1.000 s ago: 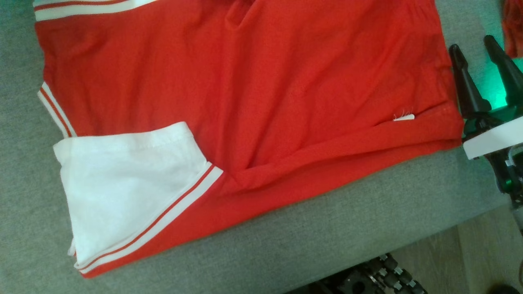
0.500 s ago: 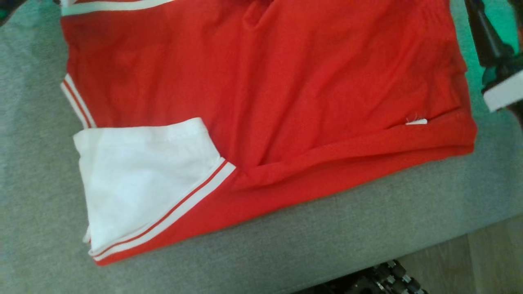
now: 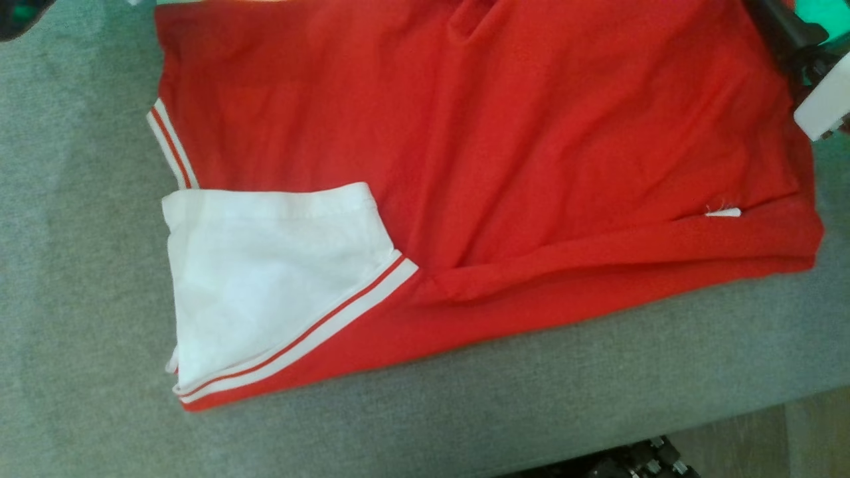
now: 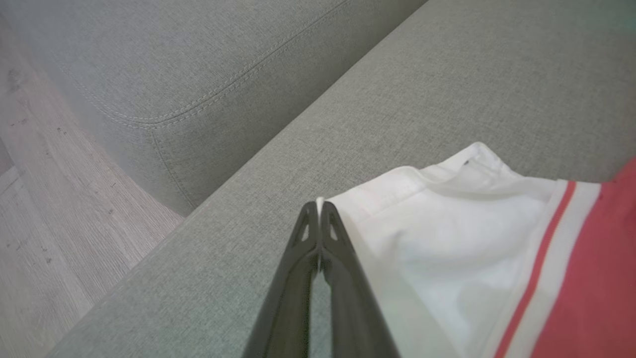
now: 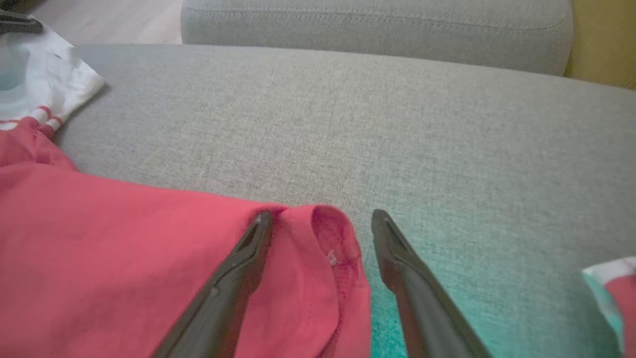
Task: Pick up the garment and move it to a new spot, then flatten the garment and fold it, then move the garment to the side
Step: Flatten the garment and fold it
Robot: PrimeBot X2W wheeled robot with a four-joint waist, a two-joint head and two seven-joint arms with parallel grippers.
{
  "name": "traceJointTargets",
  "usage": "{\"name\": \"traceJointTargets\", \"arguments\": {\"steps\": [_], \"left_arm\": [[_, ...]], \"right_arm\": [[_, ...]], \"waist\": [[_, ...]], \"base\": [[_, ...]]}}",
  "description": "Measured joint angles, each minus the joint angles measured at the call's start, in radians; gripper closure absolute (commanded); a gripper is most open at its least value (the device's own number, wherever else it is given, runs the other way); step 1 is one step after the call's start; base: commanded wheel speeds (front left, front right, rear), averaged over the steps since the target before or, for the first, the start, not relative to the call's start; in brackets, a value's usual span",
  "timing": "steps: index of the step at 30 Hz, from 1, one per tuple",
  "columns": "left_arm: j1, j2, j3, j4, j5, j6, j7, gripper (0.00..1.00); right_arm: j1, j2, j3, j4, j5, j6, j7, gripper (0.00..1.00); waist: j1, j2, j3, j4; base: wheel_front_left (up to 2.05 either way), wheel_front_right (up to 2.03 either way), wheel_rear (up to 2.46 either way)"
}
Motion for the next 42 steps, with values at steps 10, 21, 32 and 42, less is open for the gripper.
{"name": "traceJointTargets", "arguments": {"steps": [10,21,32,42], "left_arm": [[-0.013,-0.001,-0.019,0.002,0.001,0.0,-0.083,1.0],[-0.064,-0.023,0.019,0.065,0.045,0.0,-0.407,1.0],[0.044,0.046,0.029,-0.088,-0.022,0.0,-0.597,1.0],[0.235,0.218,0.021,-0.366,-0.045,0.08,-0.66,1.0]], "right_arm": [[-0.074,-0.032,0.069,0.046,0.027,0.0,-0.093,1.0],[-0.1,-0.072,0.024,0.1,0.153,0.0,-0.267,1.0],[0.049,-0.158,0.015,0.057,0.215,0.0,-0.36,1.0],[0.221,-0.186,-0.036,-0.002,0.219,0.0,-0.407,1.0]], "waist": [[0.0,0.0,0.004,0.021],[0.0,0.0,-0.024,0.04],[-0.0002,0.0,-0.089,0.09],[-0.0002,0.0001,-0.152,0.116]], "base": [[0.0,0.0,0.0],[0.0,0.0,0.0],[0.0,0.0,0.0],[0.0,0.0,0.0]]}}
